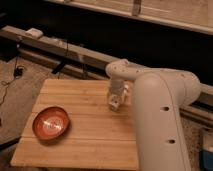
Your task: Place the bottle in the ceramic bowl
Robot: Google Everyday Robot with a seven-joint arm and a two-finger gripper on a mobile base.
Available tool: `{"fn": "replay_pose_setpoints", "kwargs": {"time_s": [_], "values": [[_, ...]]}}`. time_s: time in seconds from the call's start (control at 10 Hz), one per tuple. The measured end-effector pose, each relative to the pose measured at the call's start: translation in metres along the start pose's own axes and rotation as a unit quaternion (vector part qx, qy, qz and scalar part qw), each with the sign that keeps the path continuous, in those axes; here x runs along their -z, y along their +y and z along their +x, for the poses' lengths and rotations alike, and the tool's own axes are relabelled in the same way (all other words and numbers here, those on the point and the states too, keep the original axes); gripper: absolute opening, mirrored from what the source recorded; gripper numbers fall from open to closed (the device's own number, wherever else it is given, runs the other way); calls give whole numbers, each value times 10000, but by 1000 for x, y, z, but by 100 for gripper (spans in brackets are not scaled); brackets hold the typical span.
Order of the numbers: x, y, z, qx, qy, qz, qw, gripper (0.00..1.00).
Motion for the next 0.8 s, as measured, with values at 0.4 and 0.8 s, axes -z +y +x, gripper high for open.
{"fn": "replay_pose_setpoints", "kwargs": {"time_s": [0.4,0.8], "values": [[-1,-11,4,-4,-24,-6,10000,34],[22,-5,19,245,-109,-89,9996,0]]}}
